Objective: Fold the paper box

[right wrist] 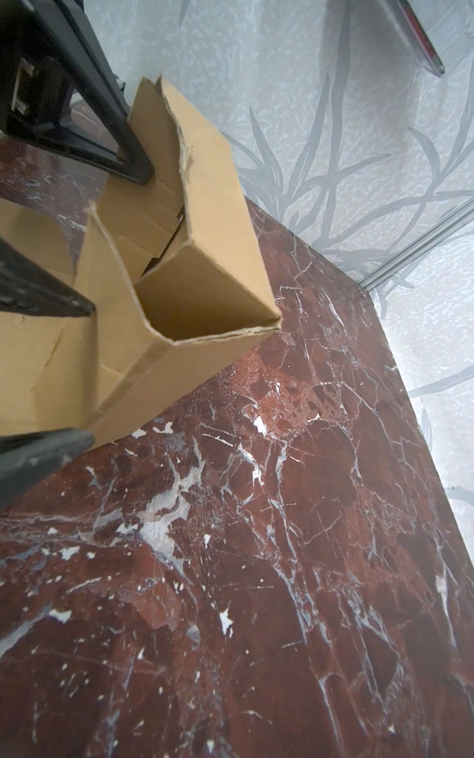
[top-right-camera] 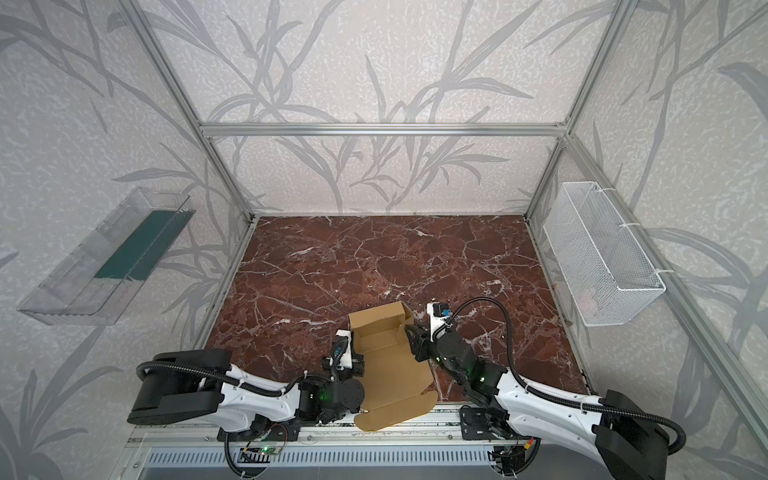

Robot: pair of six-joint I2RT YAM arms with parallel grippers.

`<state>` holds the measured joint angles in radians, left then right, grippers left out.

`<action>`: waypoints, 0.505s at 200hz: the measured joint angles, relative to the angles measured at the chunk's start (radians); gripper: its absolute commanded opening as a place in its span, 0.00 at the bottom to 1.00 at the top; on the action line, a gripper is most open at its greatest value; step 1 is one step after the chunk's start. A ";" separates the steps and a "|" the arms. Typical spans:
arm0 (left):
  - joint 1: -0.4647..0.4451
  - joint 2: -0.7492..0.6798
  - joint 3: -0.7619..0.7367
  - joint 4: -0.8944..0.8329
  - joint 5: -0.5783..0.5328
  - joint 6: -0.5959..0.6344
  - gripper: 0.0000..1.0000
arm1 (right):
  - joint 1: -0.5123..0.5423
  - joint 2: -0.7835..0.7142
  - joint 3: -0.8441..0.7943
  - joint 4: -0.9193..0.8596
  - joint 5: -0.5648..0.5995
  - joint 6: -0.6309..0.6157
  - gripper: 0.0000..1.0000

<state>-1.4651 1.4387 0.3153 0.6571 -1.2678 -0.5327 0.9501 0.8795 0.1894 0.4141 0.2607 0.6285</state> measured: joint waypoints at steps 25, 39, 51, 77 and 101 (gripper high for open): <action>0.000 -0.008 0.000 0.002 -0.002 0.000 0.00 | 0.000 0.058 0.000 0.003 -0.008 -0.002 0.43; 0.000 -0.010 0.000 0.002 -0.003 0.000 0.00 | 0.000 0.082 0.000 0.008 -0.010 -0.001 0.41; 0.000 -0.010 0.000 0.002 -0.003 -0.001 0.00 | 0.000 0.103 0.000 0.024 -0.011 -0.002 0.41; 0.000 -0.010 0.000 0.001 -0.006 -0.002 0.00 | 0.000 0.142 0.000 0.051 -0.013 -0.002 0.40; 0.000 -0.010 0.000 0.000 -0.009 -0.002 0.00 | 0.000 0.157 0.000 0.078 -0.020 -0.005 0.33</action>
<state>-1.4651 1.4288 0.3149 0.6575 -1.2766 -0.5350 0.9501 1.0367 0.1894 0.4919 0.2409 0.6231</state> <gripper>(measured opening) 0.048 0.348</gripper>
